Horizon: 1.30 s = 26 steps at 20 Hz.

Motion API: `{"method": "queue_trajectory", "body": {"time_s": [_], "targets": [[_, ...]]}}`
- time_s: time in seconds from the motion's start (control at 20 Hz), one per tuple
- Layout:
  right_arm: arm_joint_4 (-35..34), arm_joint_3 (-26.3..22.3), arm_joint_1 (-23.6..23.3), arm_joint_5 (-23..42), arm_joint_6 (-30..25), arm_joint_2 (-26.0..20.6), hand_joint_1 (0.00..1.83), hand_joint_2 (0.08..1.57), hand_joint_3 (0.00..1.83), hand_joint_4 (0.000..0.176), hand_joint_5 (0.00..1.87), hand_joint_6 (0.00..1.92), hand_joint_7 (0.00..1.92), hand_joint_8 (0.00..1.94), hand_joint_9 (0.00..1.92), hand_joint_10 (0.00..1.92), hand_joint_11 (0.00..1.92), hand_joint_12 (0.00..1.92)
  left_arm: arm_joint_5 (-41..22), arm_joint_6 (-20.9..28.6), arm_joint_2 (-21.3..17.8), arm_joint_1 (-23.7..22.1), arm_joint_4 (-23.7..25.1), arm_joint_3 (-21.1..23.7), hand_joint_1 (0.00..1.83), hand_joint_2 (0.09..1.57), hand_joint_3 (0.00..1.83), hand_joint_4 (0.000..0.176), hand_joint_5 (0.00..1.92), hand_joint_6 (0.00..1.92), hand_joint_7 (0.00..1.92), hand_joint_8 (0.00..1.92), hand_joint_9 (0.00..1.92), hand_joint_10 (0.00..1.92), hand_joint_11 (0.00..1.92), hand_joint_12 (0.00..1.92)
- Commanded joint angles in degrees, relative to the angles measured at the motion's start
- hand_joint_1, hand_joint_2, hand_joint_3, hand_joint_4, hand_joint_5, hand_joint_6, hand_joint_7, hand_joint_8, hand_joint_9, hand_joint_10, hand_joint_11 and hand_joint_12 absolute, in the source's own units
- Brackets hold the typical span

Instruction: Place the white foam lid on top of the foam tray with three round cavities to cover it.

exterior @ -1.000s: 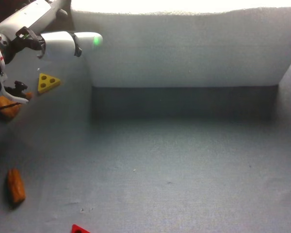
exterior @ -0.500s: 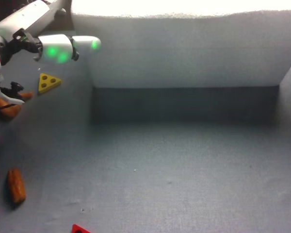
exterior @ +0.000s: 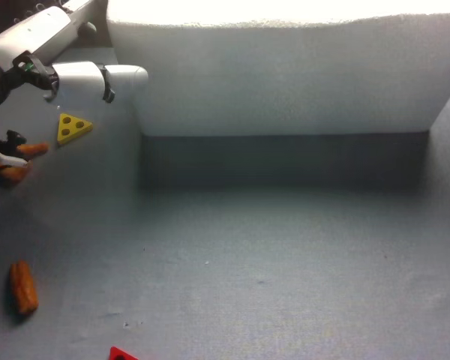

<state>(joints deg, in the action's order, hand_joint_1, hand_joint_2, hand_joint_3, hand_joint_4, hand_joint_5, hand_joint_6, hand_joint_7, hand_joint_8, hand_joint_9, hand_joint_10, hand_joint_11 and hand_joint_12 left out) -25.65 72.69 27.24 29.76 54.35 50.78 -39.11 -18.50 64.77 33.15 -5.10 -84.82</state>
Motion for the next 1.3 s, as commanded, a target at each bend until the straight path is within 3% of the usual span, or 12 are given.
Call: {"method": "queue_trajectory", "body": {"time_s": [0.0, 0.05, 0.1, 0.25, 0.45, 0.75, 1.25], "targets": [[-0.53, 0.26, 0.01, 6.23, 0.61, -1.24, 0.57, 1.33, 0.0, 0.0, 0.0, 0.0, 0.0, 0.0, 0.0, 0.0, 0.04, 0.02, -5.45, -0.19, -0.32, -0.03, 0.14, -0.03, 0.55, 1.1, 0.0, 0.0, 0.09, 0.0, 0.0, 0.0, 0.0, 0.0, 0.0, 0.85], [-1.04, 0.26, 0.02, 6.03, 1.21, -1.33, 0.57, 1.34, 0.0, 0.0, 0.0, 0.0, 0.0, 0.0, 0.0, 0.0, 0.01, 0.25, -5.32, -0.21, -0.32, 0.05, 0.04, -0.09, 0.55, 1.09, 0.0, 0.0, 0.09, 0.0, 0.0, 0.0, 0.0, 0.0, 0.0, 0.86], [-1.39, 0.25, 0.03, 5.87, 1.63, -1.48, 0.51, 1.34, 0.0, 0.0, 0.0, 0.0, 0.0, 0.0, 0.0, 0.0, 0.0, 0.29, -5.01, -0.36, -0.28, 0.05, -0.1, -0.25, 0.55, 1.1, 0.0, 0.0, 0.09, 0.0, 0.0, 0.0, 0.0, 0.0, 0.0, 0.86], [-2.25, 0.19, 0.04, 5.62, 2.73, -1.61, 0.53, 1.33, 0.0, 0.0, 0.0, 0.0, 0.0, 0.0, 0.0, 0.0, 0.0, 0.01, -4.96, -0.49, -0.44, 0.27, -0.44, -0.38, 0.57, 1.1, 0.0, 0.0, 0.1, 0.0, 0.0, 0.0, 0.0, 0.0, 0.0, 0.89], [-2.84, -0.15, 0.04, 6.02, 3.36, -2.3, 0.44, 1.33, 0.0, 0.0, 0.0, 0.0, 0.0, 0.0, 0.0, 0.0, 0.0, 0.0, -6.04, -0.63, -1.37, 0.9, -1.12, 0.06, 0.57, 1.11, 0.0, 0.0, 0.1, 0.0, 0.0, 0.0, 0.0, 0.0, 0.0, 0.77], [-3.67, -1.37, 0.03, 6.72, 4.72, -4.08, 0.42, 1.32, 0.0, 0.0, 0.0, 0.0, 0.0, 0.0, 0.0, 0.0, 0.0, 0.0, -6.98, -1.65, -3.03, 1.54, -2.48, 0.9, 0.55, 1.12, 0.0, 0.0, 0.08, 0.0, 0.0, 0.0, 0.01, 0.0, 0.0, 0.75], [-3.73, -2.84, 0.19, 7.52, 5.53, -5.74, 0.4, 1.36, 0.01, 0.0, 0.0, 0.0, 0.0, 0.0, 0.0, 0.0, 0.02, 0.01, -11.27, -2.79, -5.95, 5.21, -7.65, 2.49, 0.55, 1.12, 0.0, 0.0, 0.09, 0.0, 0.0, 0.0, 0.0, 0.0, 0.0, 0.54]]}}
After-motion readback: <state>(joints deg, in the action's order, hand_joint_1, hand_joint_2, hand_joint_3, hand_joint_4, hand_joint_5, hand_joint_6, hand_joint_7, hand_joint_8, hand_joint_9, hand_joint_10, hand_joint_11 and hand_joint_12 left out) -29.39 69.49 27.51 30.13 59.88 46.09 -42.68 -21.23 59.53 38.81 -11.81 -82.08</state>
